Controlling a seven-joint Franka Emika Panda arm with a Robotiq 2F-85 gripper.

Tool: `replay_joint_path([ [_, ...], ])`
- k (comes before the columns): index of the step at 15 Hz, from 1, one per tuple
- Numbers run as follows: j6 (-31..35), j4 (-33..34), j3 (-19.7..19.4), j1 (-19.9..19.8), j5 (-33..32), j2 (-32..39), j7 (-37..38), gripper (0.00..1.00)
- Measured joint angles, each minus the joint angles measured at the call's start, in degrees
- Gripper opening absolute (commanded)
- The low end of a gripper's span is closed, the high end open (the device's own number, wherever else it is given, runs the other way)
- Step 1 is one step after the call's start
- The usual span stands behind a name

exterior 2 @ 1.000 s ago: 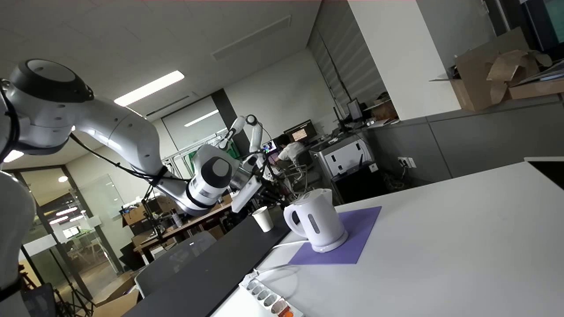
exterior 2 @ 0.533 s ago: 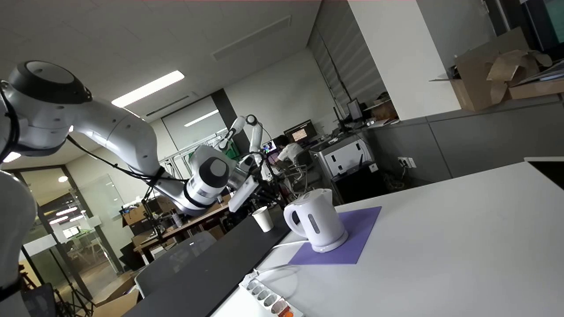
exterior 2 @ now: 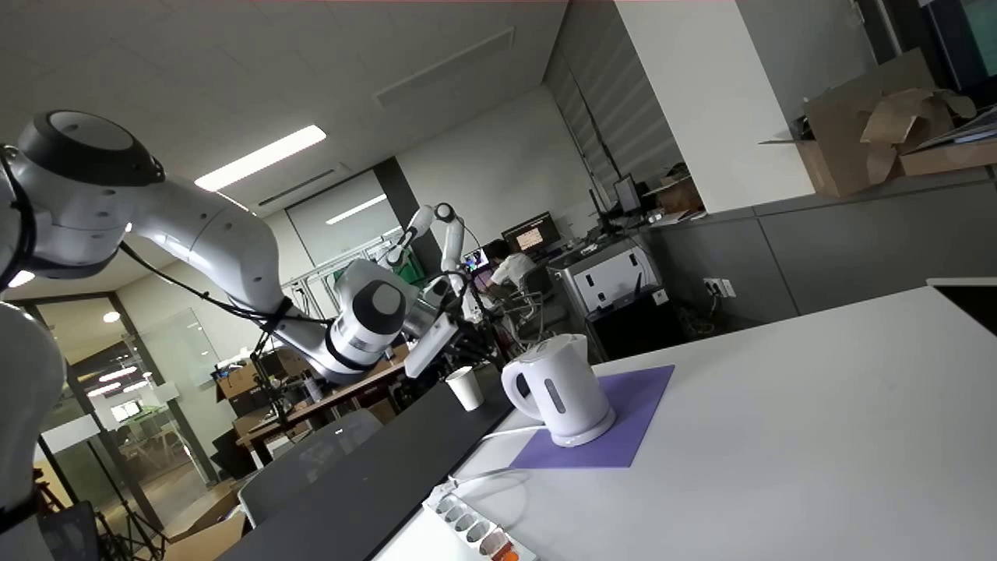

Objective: Push down on the button on the adaptor and flip the switch on the electric kettle.

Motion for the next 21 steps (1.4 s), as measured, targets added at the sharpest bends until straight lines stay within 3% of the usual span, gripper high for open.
replay_joint_path([
  [12,-1.1,1.3,-0.5,0.6,-0.6,1.7,0.0,0.00],
  [18,-11.6,4.2,-7.1,7.2,-7.0,4.5,2.0,0.00],
  [21,-16.2,6.1,-7.9,8.2,-11.5,5.2,3.7,0.00],
])
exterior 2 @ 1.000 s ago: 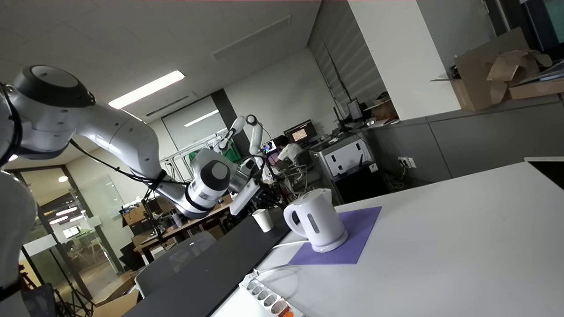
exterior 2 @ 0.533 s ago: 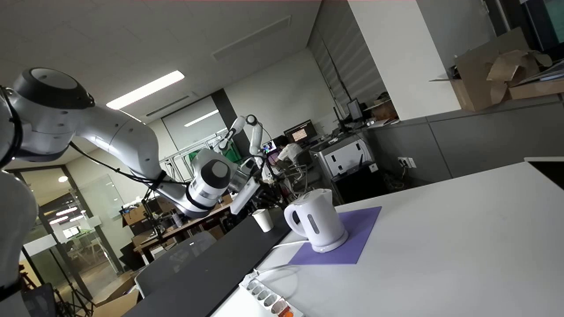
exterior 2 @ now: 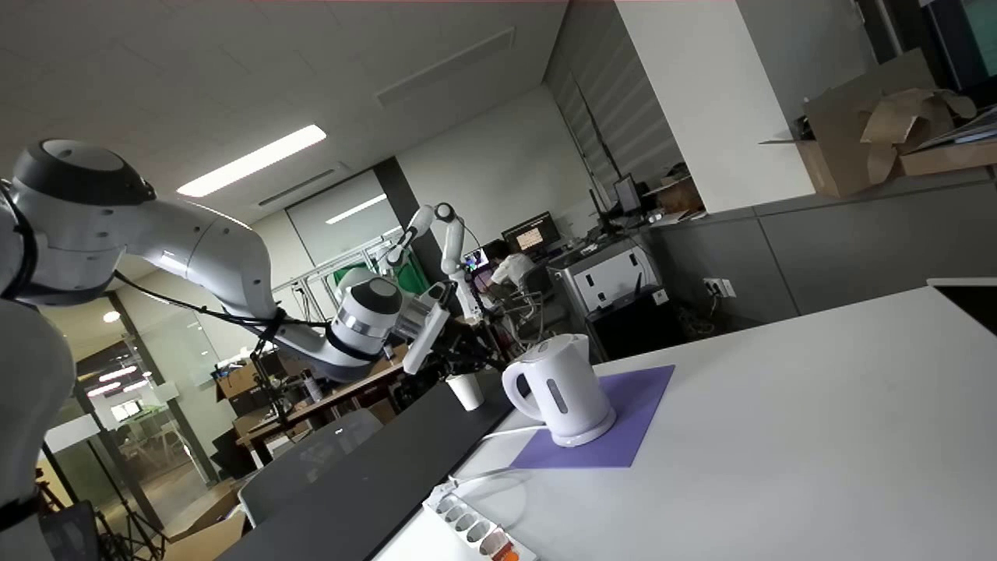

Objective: Push down on the button on the adaptor and flip the switch on the electric kettle.

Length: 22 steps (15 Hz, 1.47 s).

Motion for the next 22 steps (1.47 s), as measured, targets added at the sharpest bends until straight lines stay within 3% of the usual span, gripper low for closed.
replay_joint_path([
  [7,-4.2,1.9,0.3,0.0,-9.5,0.2,3.3,0.00],
  [22,-9.2,1.9,-1.0,-0.3,-16.5,-7.6,11.0,0.00],
])
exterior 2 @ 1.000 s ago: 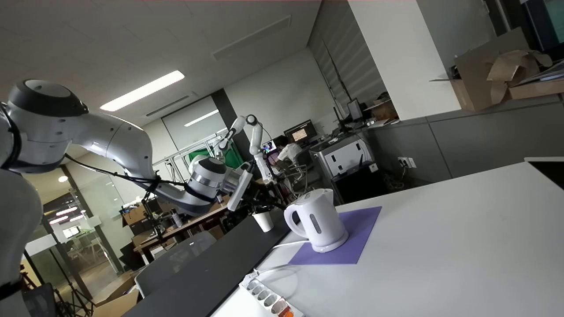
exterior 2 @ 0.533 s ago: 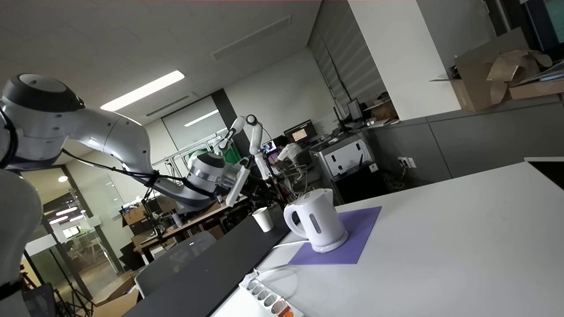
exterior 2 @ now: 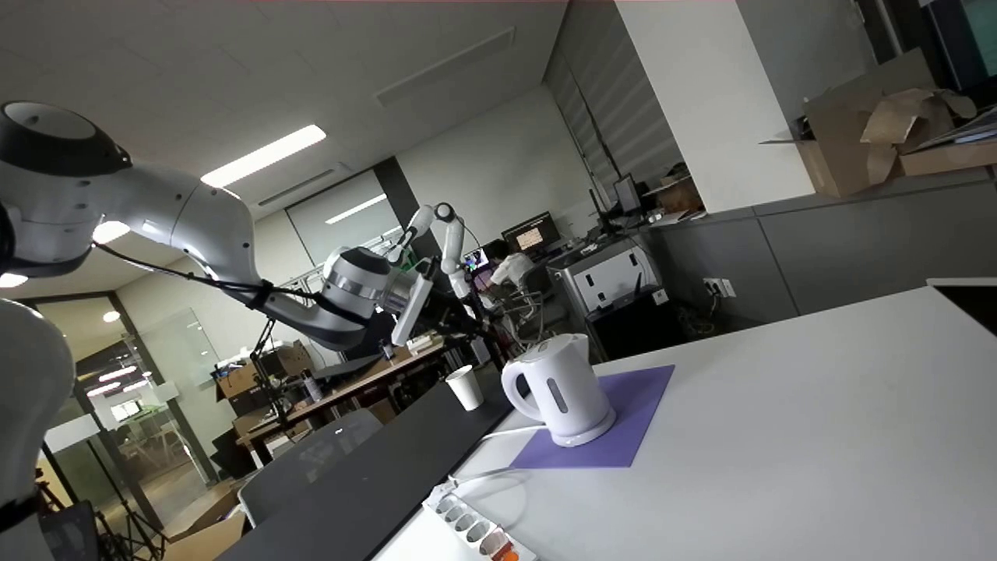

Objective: Push down on the button on the adaptor and flip the switch on the electric kettle.

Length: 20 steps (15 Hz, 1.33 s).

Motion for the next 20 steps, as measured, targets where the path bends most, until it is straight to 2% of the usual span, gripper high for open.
replay_joint_path([
  [2,0.0,-0.5,1.4,-1.5,0.0,-2.4,0.0,0.00],
  [3,0.0,-0.9,2.3,-2.5,0.0,-3.9,0.0,0.26],
  [4,0.1,-1.3,3.3,-3.7,0.0,-5.5,0.0,0.27],
  [5,0.1,-1.7,4.3,-5.0,-0.1,-7.2,0.0,0.33],
  [9,0.1,-3.6,9.1,-10.8,-1.6,-12.7,0.0,0.61],
  [15,-0.2,-5.5,19.3,-22.3,-5.3,-17.6,1.2,0.99],
  [20,-0.9,-6.0,26.3,-29.8,-7.8,-18.7,2.1,1.00],
])
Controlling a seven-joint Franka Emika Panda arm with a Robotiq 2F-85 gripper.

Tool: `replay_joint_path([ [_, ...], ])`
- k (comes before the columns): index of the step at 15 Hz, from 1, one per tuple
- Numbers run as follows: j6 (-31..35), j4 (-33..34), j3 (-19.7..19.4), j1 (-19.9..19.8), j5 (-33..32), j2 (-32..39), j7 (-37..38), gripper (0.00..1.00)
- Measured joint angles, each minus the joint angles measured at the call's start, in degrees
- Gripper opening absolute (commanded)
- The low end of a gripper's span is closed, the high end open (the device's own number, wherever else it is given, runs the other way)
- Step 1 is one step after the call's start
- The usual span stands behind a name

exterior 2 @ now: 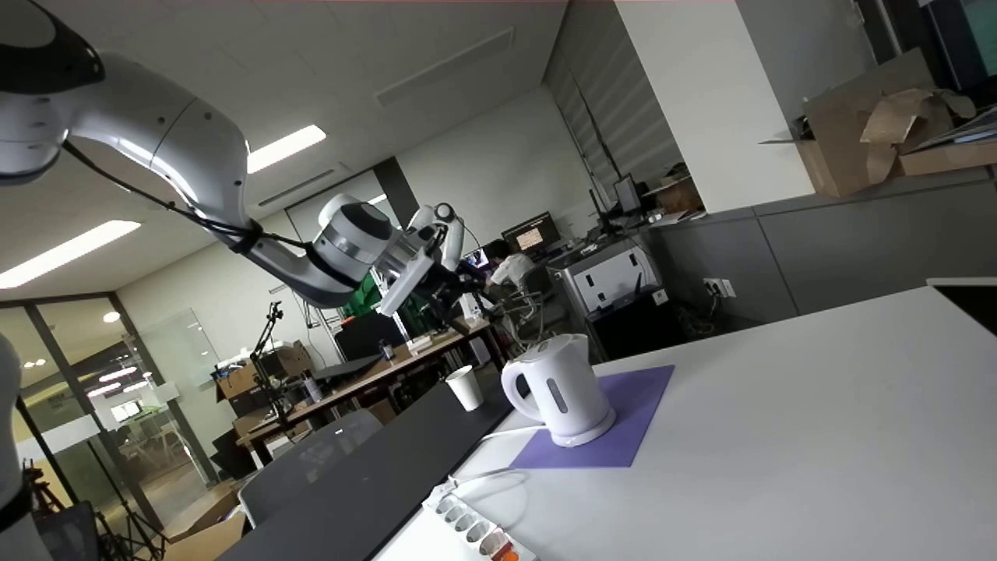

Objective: Push down on the button on the adaptor and flip the switch on the electric kettle.

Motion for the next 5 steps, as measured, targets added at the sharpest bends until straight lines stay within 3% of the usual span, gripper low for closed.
replay_joint_path([
  [5,-0.6,0.0,1.4,-1.3,-0.1,0.0,0.0,1.00],
])
